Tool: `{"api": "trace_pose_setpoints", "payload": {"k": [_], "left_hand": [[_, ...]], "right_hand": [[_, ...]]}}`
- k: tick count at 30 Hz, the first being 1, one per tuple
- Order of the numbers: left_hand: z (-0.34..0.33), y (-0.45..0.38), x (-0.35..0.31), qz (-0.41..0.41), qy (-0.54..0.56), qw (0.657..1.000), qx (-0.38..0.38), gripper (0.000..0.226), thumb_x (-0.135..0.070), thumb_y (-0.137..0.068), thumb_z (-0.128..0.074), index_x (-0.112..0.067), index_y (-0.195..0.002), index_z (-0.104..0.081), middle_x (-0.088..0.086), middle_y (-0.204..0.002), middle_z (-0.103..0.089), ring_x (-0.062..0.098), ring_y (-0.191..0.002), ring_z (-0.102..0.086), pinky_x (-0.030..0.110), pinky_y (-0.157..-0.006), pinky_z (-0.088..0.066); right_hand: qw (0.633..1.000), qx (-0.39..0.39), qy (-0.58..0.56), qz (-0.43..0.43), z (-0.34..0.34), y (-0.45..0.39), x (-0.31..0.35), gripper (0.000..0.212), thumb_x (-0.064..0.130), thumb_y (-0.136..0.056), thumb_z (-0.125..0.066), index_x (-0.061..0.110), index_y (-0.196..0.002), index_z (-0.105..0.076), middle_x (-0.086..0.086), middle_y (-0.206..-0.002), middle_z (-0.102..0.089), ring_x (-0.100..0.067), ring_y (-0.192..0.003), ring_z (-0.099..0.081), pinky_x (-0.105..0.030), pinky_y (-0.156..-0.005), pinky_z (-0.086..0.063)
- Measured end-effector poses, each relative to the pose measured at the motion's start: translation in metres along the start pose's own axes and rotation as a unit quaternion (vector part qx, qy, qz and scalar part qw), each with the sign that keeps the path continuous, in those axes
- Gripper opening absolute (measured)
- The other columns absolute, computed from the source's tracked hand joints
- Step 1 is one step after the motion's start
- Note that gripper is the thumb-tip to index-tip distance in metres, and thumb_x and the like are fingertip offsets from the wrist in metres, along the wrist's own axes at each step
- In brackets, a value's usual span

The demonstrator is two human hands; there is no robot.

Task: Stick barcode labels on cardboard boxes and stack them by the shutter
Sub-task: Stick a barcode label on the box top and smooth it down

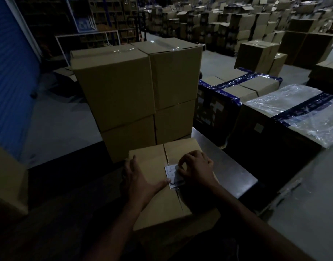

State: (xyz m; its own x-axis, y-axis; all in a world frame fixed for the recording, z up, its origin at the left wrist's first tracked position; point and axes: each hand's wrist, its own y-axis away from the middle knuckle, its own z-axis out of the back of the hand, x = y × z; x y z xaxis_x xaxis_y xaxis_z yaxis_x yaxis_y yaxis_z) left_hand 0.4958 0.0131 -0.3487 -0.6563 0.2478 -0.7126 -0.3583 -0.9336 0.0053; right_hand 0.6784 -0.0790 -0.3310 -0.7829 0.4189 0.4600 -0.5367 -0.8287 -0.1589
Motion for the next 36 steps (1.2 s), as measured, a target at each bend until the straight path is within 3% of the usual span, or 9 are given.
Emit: {"api": "trace_pose_setpoints", "payload": {"k": [3, 11, 14, 16, 21, 24, 27, 32, 36], "left_hand": [[-0.001, 0.000, 0.001, -0.002, -0.015, 1.000, -0.004, 0.148, -0.086, -0.036, -0.074, -0.035, -0.153, 0.000, -0.009, -0.160, 0.002, 0.030, -0.147, -0.015, 0.057, -0.113, -0.032], [-0.001, 0.000, -0.002, -0.004, -0.028, 1.000, -0.007, 0.145, -0.078, -0.043, -0.081, -0.031, -0.154, 0.000, -0.006, -0.161, 0.002, 0.030, -0.147, -0.014, 0.057, -0.113, -0.031], [0.000, 0.000, -0.001, -0.001, -0.028, 1.000, -0.002, 0.146, -0.084, -0.039, -0.076, -0.034, -0.152, 0.001, -0.008, -0.160, 0.003, 0.031, -0.147, -0.015, 0.058, -0.112, -0.032], [-0.001, 0.000, 0.000, 0.002, -0.022, 1.000, -0.003, 0.146, -0.088, -0.034, -0.070, -0.036, -0.151, 0.000, -0.009, -0.160, 0.002, 0.031, -0.147, -0.016, 0.060, -0.111, -0.033], [0.000, 0.001, -0.003, -0.002, -0.022, 1.000, -0.005, 0.144, -0.078, -0.043, -0.082, -0.031, -0.154, -0.003, -0.006, -0.162, 0.001, 0.031, -0.147, -0.015, 0.058, -0.113, -0.032], [0.001, 0.000, 0.000, -0.008, -0.021, 1.000, -0.006, 0.142, -0.082, -0.040, -0.077, -0.034, -0.153, -0.004, -0.008, -0.160, 0.000, 0.031, -0.146, -0.016, 0.057, -0.111, -0.035], [0.001, 0.001, 0.001, -0.004, -0.011, 1.000, -0.006, 0.142, -0.087, -0.037, -0.072, -0.036, -0.152, -0.005, -0.010, -0.159, 0.000, 0.030, -0.146, -0.016, 0.057, -0.110, -0.036], [0.002, 0.004, -0.003, -0.010, -0.014, 1.000, -0.016, 0.141, -0.077, -0.048, -0.080, -0.026, -0.157, -0.007, -0.008, -0.164, 0.008, 0.023, -0.150, -0.005, 0.052, -0.119, -0.022], [0.000, -0.005, -0.006, -0.033, -0.035, 0.998, -0.036, 0.136, -0.081, -0.055, -0.073, -0.021, -0.157, -0.005, -0.001, -0.165, 0.002, 0.022, -0.151, -0.001, 0.053, -0.120, -0.018]], "right_hand": [[1.000, -0.002, 0.014, 0.019, -0.001, 0.003, -0.002, 0.031, 0.055, -0.078, -0.060, 0.043, -0.106, -0.063, 0.008, -0.122, -0.049, -0.015, -0.122, -0.039, -0.044, -0.104, -0.025], [1.000, 0.015, 0.016, 0.009, -0.001, -0.001, -0.003, 0.030, 0.056, -0.076, -0.062, 0.042, -0.103, -0.064, 0.008, -0.123, -0.048, -0.015, -0.123, -0.037, -0.045, -0.105, -0.025], [1.000, 0.008, 0.008, 0.007, 0.000, -0.001, -0.003, 0.024, 0.054, -0.075, -0.065, 0.041, -0.095, -0.067, 0.009, -0.121, -0.049, -0.015, -0.122, -0.038, -0.044, -0.105, -0.026], [1.000, 0.011, 0.004, 0.003, 0.001, 0.000, -0.003, 0.027, 0.054, -0.076, -0.064, 0.042, -0.100, -0.065, 0.009, -0.122, -0.049, -0.015, -0.123, -0.037, -0.043, -0.106, -0.024], [1.000, 0.013, -0.001, 0.006, 0.003, -0.001, -0.003, 0.026, 0.054, -0.076, -0.065, 0.042, -0.099, -0.065, 0.009, -0.123, -0.049, -0.016, -0.125, -0.036, -0.044, -0.106, -0.025], [1.000, 0.025, -0.003, 0.006, 0.005, -0.001, -0.002, 0.029, 0.051, -0.077, -0.065, 0.043, -0.105, -0.065, 0.008, -0.127, -0.048, -0.016, -0.127, -0.035, -0.044, -0.107, -0.024], [0.999, 0.024, -0.021, 0.008, 0.007, 0.000, -0.002, 0.023, 0.051, -0.077, -0.068, 0.042, -0.098, -0.068, 0.010, -0.126, -0.049, -0.014, -0.126, -0.036, -0.042, -0.105, -0.023], [0.999, -0.003, -0.032, -0.037, 0.009, 0.016, -0.001, 0.034, 0.052, -0.080, -0.066, 0.038, -0.111, -0.062, 0.007, -0.127, -0.051, -0.017, -0.125, -0.039, -0.042, -0.102, -0.031], [0.997, -0.050, 0.038, -0.052, -0.003, 0.065, 0.007, 0.032, 0.054, -0.086, -0.054, 0.036, -0.113, -0.057, 0.008, -0.132, -0.048, -0.016, -0.129, -0.038, -0.049, -0.114, -0.020]]}}
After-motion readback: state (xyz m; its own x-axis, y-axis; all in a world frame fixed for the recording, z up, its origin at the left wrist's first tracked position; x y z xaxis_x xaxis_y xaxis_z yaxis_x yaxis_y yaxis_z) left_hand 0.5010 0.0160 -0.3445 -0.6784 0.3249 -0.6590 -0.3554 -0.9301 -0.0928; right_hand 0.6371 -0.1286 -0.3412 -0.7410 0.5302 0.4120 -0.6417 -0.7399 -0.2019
